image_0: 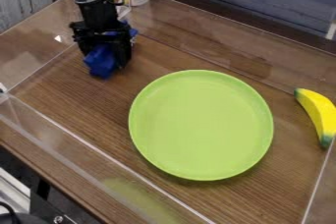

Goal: Remove the blue object from inside the green plate and put it on the table

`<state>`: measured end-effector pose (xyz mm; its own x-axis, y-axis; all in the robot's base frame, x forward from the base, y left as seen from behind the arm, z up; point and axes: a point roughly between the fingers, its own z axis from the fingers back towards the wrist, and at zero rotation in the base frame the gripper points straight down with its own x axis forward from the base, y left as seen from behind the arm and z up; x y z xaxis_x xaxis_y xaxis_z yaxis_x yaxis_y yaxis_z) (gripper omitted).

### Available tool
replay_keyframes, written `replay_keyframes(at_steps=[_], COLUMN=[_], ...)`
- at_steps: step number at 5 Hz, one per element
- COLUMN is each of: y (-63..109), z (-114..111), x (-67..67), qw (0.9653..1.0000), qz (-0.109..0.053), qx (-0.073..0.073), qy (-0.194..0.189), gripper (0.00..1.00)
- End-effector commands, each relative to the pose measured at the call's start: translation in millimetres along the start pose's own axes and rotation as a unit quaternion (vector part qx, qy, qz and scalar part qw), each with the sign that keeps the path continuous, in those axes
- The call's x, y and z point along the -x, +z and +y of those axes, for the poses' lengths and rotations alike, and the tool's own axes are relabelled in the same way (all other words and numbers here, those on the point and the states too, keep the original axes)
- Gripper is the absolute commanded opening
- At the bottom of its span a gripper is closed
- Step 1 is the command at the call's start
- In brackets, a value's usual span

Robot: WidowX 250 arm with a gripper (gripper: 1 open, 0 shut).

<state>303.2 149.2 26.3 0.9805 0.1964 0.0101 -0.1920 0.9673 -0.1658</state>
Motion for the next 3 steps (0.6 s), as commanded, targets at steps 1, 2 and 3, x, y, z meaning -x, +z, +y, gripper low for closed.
replay_keyframes(at_steps=[1,2,3], y=[33.4,37.7,43.0], z=[-7.7,-10.1,-12.7], x=[-10.1,-10.1,-10.1], qw=[0.9990,0.9989,0.9988], qz=[-0.042,-0.044,-0.047], qx=[-0.012,-0.012,-0.011], qy=[-0.011,-0.011,-0.011], gripper=[1.00,1.00,1.00])
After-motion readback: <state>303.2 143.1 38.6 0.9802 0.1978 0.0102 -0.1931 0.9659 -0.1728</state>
